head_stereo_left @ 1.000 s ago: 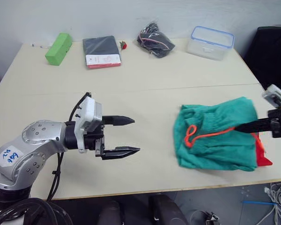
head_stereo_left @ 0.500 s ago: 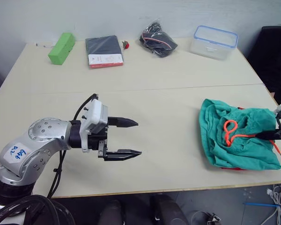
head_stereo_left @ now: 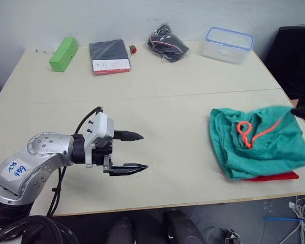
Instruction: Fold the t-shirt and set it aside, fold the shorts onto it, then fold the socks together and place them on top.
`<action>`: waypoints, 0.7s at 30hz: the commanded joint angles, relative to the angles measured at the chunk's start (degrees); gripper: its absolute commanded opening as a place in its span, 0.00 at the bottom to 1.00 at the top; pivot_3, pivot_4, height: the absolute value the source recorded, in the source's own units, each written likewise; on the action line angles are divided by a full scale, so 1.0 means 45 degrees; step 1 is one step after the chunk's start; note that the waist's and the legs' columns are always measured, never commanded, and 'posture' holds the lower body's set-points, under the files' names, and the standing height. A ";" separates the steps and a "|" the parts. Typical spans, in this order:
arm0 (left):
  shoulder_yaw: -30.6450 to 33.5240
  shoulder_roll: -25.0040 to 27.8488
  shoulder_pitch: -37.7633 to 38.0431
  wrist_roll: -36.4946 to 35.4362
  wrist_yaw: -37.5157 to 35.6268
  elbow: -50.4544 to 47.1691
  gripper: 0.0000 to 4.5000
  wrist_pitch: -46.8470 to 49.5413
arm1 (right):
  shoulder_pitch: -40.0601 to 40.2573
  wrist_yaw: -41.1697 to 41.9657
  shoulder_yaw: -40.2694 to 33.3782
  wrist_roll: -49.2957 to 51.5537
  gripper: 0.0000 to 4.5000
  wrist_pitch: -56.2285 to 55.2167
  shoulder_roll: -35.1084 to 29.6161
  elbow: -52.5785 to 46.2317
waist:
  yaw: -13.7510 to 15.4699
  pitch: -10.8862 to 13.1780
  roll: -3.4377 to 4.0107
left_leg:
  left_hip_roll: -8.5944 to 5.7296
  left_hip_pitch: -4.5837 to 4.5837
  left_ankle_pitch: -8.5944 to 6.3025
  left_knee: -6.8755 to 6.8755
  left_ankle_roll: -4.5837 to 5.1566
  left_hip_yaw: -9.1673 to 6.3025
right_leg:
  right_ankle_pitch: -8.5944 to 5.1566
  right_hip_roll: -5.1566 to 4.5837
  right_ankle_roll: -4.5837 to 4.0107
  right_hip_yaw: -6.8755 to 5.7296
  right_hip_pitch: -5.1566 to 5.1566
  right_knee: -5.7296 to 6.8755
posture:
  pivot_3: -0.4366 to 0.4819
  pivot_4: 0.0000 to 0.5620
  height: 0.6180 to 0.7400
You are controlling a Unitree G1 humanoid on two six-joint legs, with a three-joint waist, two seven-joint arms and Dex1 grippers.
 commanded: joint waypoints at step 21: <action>0.4166 0.0198 0.5059 0.2026 0.1746 -0.1102 1.00 -0.1108 | 0.1050 0.2092 0.0504 0.3567 0.99 0.4337 0.2139 -0.8918 | -0.0042 0.0011 0.0016 | 0.0004 0.0009 -0.0032 0.0035 0.0022 -0.0055 | -0.0001 0.0022 -0.0001 0.0033 -0.0023 0.0059 | 0.48 0.27 1.00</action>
